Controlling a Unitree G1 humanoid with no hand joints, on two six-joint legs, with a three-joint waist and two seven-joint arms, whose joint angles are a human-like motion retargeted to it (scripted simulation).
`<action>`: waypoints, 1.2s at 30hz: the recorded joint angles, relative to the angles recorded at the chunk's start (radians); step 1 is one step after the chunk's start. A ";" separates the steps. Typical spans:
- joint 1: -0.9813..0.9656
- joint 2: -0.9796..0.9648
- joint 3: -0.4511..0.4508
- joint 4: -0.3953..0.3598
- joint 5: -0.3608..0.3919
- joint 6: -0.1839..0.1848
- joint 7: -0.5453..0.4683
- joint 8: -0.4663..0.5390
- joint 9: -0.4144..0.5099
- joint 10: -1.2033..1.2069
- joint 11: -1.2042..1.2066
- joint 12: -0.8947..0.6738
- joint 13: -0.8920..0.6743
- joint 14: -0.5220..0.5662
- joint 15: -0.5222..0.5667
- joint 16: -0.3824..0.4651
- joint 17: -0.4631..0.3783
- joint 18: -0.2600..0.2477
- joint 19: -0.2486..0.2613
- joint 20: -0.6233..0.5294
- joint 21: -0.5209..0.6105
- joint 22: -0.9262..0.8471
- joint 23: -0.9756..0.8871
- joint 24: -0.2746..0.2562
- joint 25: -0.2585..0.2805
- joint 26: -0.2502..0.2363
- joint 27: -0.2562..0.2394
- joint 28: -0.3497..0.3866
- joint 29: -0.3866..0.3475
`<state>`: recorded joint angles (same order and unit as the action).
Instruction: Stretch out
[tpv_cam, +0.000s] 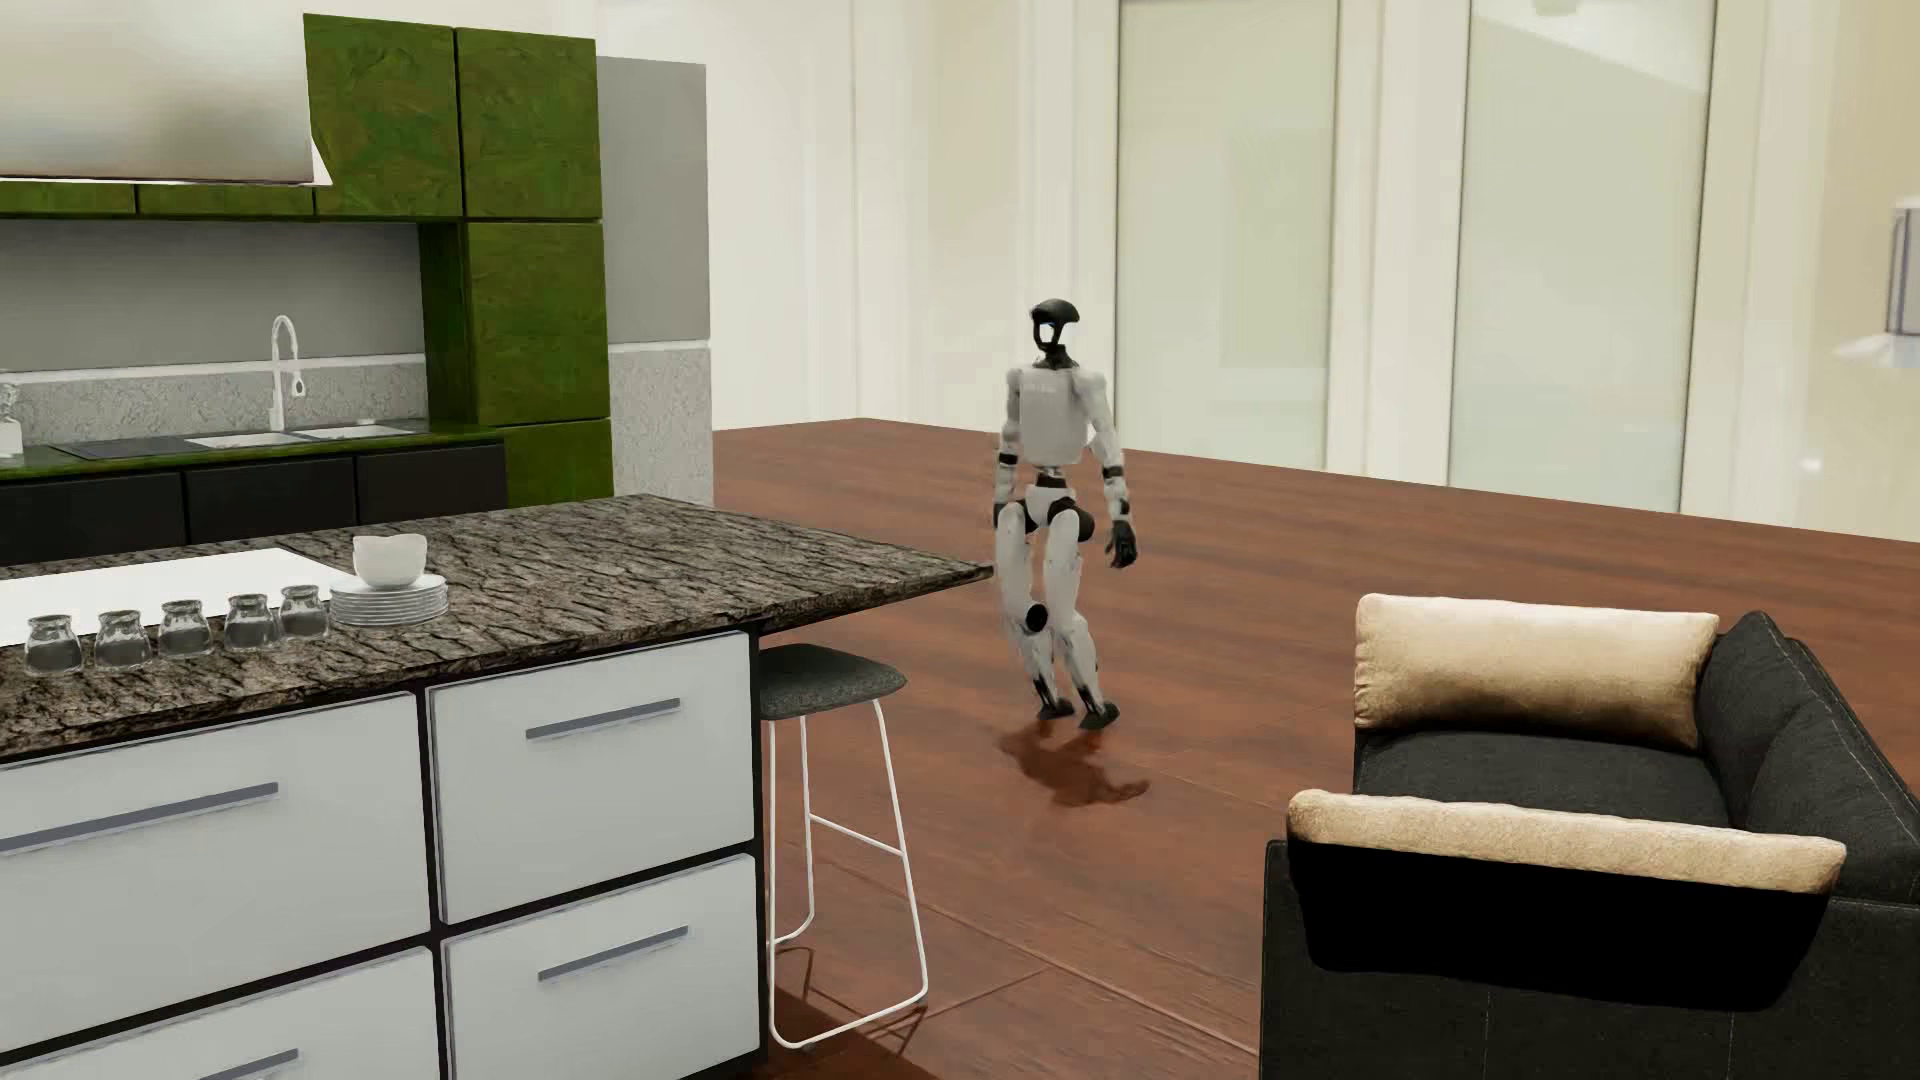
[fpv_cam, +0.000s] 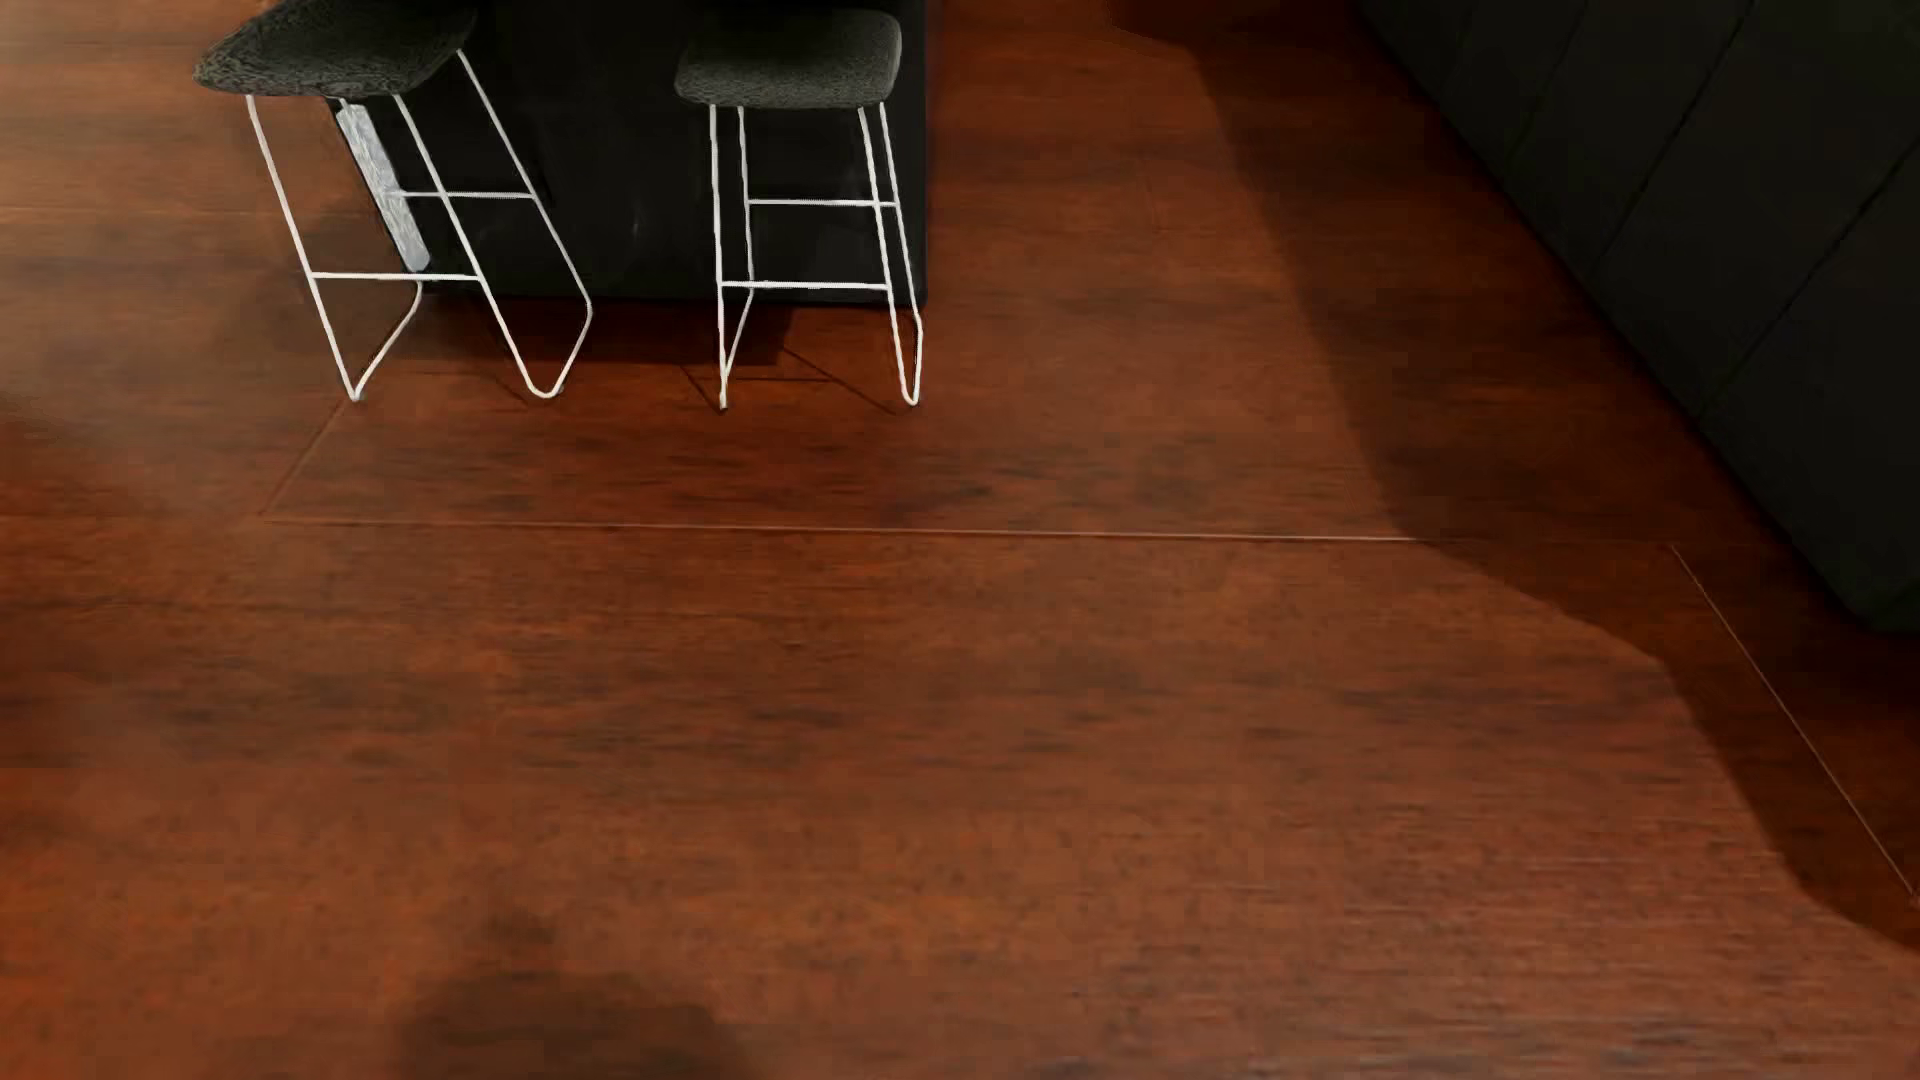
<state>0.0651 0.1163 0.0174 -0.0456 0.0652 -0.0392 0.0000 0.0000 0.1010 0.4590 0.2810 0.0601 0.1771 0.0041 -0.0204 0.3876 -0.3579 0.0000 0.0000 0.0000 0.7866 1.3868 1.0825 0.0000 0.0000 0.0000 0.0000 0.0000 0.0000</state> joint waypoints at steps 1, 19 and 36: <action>-0.005 0.001 0.000 -0.002 0.000 0.000 0.000 0.000 0.002 0.003 0.000 0.001 0.003 -0.009 0.000 -0.002 0.000 0.000 0.000 0.000 -0.009 0.000 -0.005 0.000 0.000 0.000 0.000 0.000 0.000; -0.042 -0.044 -0.169 -0.006 -0.003 0.163 0.000 0.000 0.021 -0.178 -0.047 -1.377 -0.105 0.032 0.066 0.553 -0.182 0.000 0.000 -0.962 0.066 0.041 -0.015 0.000 0.000 0.000 0.000 0.000 0.000; -0.029 -0.051 -0.170 -0.008 -0.008 0.213 0.000 0.000 0.006 -0.203 -0.059 -1.508 -0.067 0.021 0.052 0.638 -0.230 0.000 0.000 -0.962 0.046 0.123 -0.010 0.000 0.000 0.000 0.000 0.000 0.000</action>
<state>0.0366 0.0652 -0.1523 -0.0536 0.0571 0.1739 0.0000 0.0000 0.1072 0.2561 0.2224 -1.4481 0.1100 0.0255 0.0320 1.0253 -0.5882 0.0000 0.0000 -0.9617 0.8327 1.5096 1.0725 0.0000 0.0000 0.0000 0.0000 0.0000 0.0000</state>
